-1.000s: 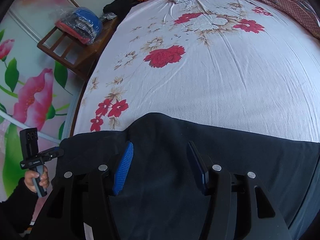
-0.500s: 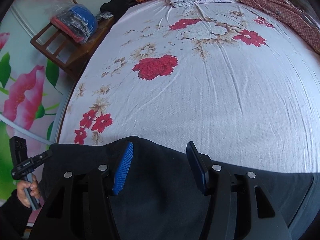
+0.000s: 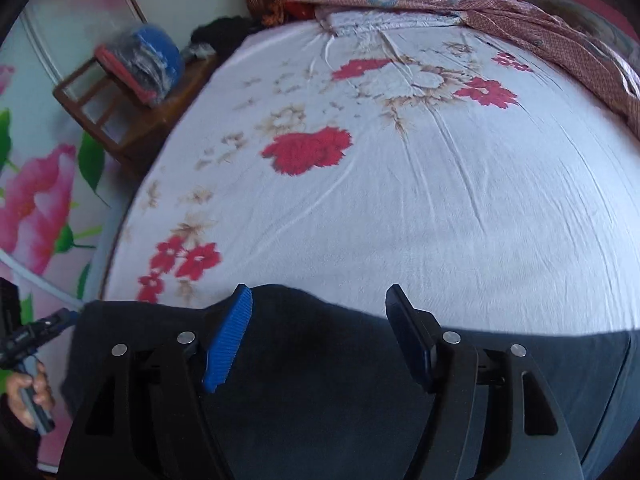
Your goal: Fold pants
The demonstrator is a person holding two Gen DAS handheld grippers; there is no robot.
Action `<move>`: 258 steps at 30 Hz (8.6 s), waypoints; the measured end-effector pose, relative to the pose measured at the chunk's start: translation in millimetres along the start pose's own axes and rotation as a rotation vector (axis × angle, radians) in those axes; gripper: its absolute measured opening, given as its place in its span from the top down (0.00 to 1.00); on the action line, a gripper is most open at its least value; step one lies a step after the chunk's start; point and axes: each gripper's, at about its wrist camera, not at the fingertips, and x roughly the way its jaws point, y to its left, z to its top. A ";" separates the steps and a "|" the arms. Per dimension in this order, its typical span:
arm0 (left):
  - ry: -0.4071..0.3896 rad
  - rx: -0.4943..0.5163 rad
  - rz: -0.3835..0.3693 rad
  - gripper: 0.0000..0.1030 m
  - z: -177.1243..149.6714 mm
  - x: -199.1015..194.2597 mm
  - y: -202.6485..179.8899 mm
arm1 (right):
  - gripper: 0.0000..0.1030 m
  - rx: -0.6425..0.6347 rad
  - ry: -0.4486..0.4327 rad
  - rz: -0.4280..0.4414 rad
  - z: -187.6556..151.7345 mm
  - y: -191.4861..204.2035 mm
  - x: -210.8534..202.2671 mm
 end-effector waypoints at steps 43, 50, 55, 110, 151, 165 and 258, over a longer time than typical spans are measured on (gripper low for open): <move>0.193 0.720 0.221 0.02 -158.2 71.3 -216.9 | 0.93 0.825 -0.564 -0.264 -167.4 -399.1 -234.1; 0.186 0.723 0.221 0.02 -159.9 71.5 -217.9 | 0.92 0.971 -0.436 -0.276 -203.7 -439.1 -205.0; 0.185 0.724 0.223 0.02 -159.4 71.8 -218.0 | 0.77 0.997 -0.448 -0.333 -215.3 -431.4 -217.1; 0.053 0.350 0.141 0.02 -128.0 3.5 -145.7 | 0.70 -0.827 -0.015 -0.552 -238.4 24.8 -82.7; 0.324 -0.237 -0.095 0.02 -165.1 8.2 -96.3 | 0.74 -0.729 -0.033 -0.390 -208.9 27.9 -85.2; 0.306 -0.255 -0.103 0.02 -163.5 5.3 -88.4 | 0.92 -0.505 -0.150 -0.254 -182.3 29.4 -120.9; 0.099 0.287 -0.526 0.03 -70.4 -27.7 -271.4 | 0.75 0.592 -0.594 0.099 -135.5 -199.9 -207.5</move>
